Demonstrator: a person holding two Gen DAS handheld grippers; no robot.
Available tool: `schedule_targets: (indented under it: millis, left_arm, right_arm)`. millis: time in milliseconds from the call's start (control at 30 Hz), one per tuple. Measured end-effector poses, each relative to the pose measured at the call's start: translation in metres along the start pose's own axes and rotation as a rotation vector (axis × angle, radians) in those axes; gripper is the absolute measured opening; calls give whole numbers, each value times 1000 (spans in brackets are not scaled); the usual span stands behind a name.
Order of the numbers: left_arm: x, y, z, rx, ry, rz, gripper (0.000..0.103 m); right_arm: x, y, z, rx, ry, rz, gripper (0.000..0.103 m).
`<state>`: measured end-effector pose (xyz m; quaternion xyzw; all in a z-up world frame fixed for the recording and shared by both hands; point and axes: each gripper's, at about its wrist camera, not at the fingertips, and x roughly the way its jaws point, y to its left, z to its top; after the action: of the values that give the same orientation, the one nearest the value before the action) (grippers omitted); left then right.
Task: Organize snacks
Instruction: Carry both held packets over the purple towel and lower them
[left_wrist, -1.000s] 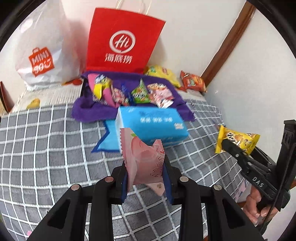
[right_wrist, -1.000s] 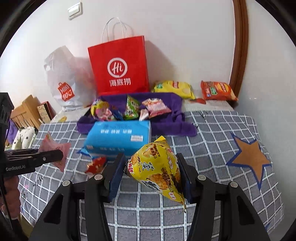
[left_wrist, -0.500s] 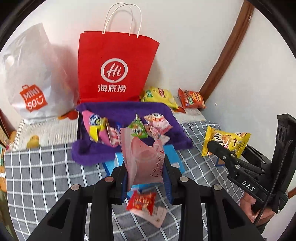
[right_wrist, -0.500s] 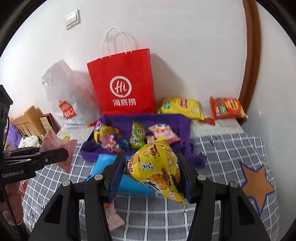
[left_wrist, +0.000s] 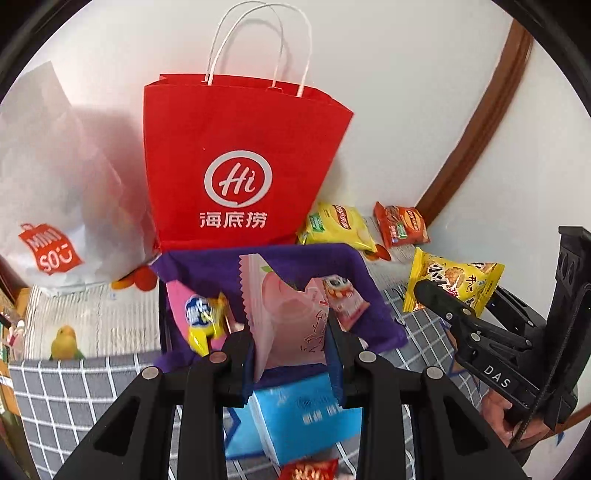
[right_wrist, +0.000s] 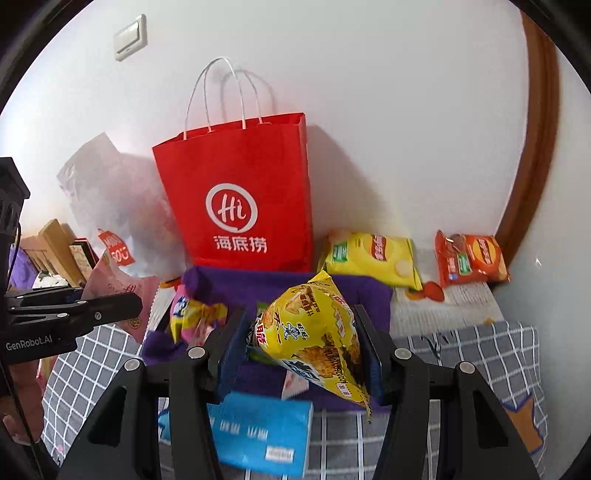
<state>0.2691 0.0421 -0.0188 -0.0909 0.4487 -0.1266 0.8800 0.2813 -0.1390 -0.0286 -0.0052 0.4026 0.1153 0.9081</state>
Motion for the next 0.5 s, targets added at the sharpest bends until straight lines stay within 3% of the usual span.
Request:
schedule_targets:
  millis: [300, 500]
  left_arm:
    - [48, 25, 16, -31, 32, 21, 30]
    - [77, 49, 10, -81, 87, 29, 30]
  right_arm:
    - [42, 5, 23, -36, 16, 13, 54]
    - [83, -6, 13, -37, 103, 44, 54]
